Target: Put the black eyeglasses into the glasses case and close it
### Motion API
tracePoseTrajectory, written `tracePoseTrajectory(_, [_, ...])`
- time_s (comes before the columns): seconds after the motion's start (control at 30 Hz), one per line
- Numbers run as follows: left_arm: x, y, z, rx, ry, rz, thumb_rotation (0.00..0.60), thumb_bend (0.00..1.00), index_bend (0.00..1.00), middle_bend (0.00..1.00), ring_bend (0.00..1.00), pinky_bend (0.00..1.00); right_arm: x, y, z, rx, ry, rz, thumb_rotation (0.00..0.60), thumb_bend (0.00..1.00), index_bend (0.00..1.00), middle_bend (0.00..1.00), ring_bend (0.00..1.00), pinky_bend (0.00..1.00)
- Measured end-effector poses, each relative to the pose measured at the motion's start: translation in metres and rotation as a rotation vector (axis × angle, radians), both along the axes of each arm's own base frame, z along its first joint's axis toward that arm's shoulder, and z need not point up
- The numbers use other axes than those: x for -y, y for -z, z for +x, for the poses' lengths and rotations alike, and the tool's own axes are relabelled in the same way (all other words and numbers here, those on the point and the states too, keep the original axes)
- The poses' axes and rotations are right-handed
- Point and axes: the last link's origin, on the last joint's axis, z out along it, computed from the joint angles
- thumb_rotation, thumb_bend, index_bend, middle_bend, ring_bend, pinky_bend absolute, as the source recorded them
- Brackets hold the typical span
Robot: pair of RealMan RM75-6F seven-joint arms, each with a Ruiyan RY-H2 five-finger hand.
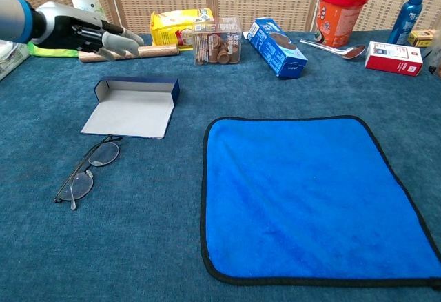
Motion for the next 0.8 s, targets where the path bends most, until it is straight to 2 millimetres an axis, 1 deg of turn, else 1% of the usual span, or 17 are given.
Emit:
tracePoseTrajectory(0.13, [-0.01,0.016,0.0,-0.02,-0.022,-0.009,0.287,0.16,0.06,0.1,0.01,0.04,-0.002,-0.002,0.0,-0.005,0.005,-0.007,0.452,0.35,0.14,0.12,0.03,0.15])
tracePoseTrajectory(0.2, [-0.011,0.028,0.003,-0.024,-0.028,-0.029,0.288,0.16,0.06,0.1,0.01,0.04,-0.004,-0.004,0.0,-0.007,0.008,-0.012,0.454,0.35,0.14,0.12,0.03,0.15])
tracePoseTrajectory(0.3, [-0.009,0.038,0.006,-0.027,-0.025,-0.059,0.283,0.16,0.06,0.1,0.01,0.04,-0.005,-0.005,0.001,-0.01,0.007,-0.017,0.453,0.35,0.14,0.12,0.03,0.15])
tracePoseTrajectory(0.5, [-0.001,0.041,0.012,-0.026,0.003,-0.085,0.281,0.16,0.06,0.1,0.01,0.04,-0.006,-0.004,0.002,-0.01,0.002,-0.017,0.453,0.35,0.14,0.12,0.03,0.15])
tracePoseTrajectory(0.67, [0.007,0.037,0.013,-0.02,0.018,-0.1,0.284,0.16,0.06,0.1,0.01,0.04,-0.006,-0.004,0.002,-0.007,-0.003,-0.02,0.455,0.35,0.13,0.12,0.03,0.15])
tracePoseTrajectory(0.8, [0.019,0.033,0.01,-0.011,0.025,-0.123,0.285,0.16,0.06,0.1,0.01,0.04,-0.007,-0.005,0.002,-0.005,-0.011,-0.028,0.454,0.35,0.13,0.12,0.03,0.15])
